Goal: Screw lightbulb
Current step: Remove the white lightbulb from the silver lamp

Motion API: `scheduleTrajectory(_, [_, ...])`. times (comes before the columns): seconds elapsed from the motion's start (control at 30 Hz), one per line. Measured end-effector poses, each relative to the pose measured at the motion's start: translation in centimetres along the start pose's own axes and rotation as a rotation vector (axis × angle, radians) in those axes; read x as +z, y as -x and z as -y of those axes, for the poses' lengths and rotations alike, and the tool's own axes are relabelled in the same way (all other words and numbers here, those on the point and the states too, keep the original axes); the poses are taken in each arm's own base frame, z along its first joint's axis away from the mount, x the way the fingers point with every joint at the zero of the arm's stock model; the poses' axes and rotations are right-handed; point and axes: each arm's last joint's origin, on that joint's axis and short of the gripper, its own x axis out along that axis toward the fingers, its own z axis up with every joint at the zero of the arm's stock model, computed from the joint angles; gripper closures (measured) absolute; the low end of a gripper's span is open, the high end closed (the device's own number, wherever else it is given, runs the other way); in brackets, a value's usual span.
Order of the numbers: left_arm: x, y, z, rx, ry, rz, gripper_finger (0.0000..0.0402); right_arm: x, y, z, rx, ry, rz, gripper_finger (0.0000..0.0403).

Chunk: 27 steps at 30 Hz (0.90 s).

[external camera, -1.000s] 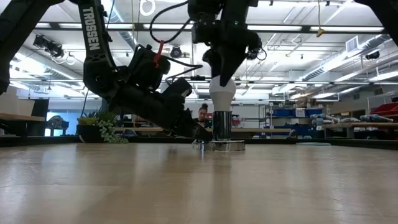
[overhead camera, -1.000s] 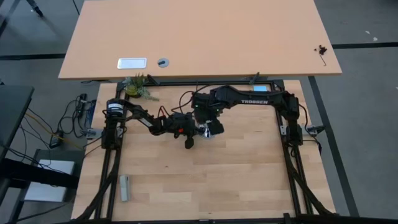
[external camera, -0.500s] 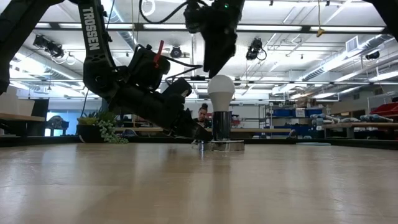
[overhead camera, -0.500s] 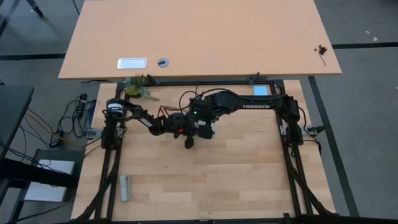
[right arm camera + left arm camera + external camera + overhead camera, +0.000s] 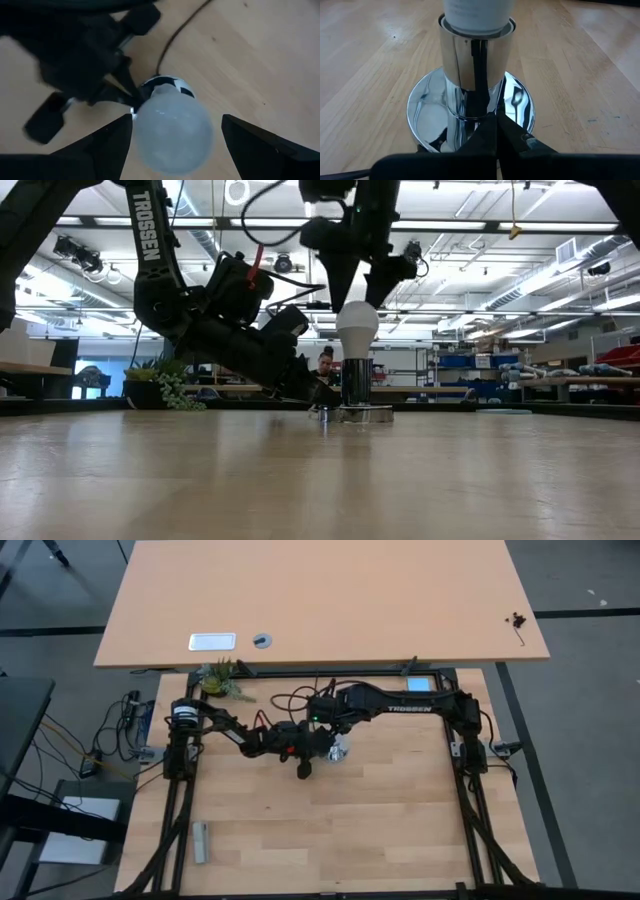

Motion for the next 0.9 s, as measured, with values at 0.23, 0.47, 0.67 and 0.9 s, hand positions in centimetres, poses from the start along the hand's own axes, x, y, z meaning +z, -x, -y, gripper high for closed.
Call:
scheduleTrajectory(0.23, [0.0,0.0,0.0,0.0,0.0,-0.001,0.0401,0.0,-0.5,0.4,-0.001,0.004,-0.015,0.0102])
scheduleTrajectory(0.47, [0.0,0.0,0.0,0.0,0.0,-0.002,0.0401,0.5,-0.5,0.6,0.017,0.317,0.002,0.0152])
scheduleTrajectory(0.67, [0.0,0.0,0.0,-0.001,0.0,-0.002,0.0401,1.0,-0.6,0.7,0.073,0.804,0.026,0.0186])
scheduleTrajectory(0.9, [0.0,0.0,0.0,0.001,0.0,-0.003,0.0401,1.1,0.1,-0.4,0.127,0.836,0.09,0.0187])
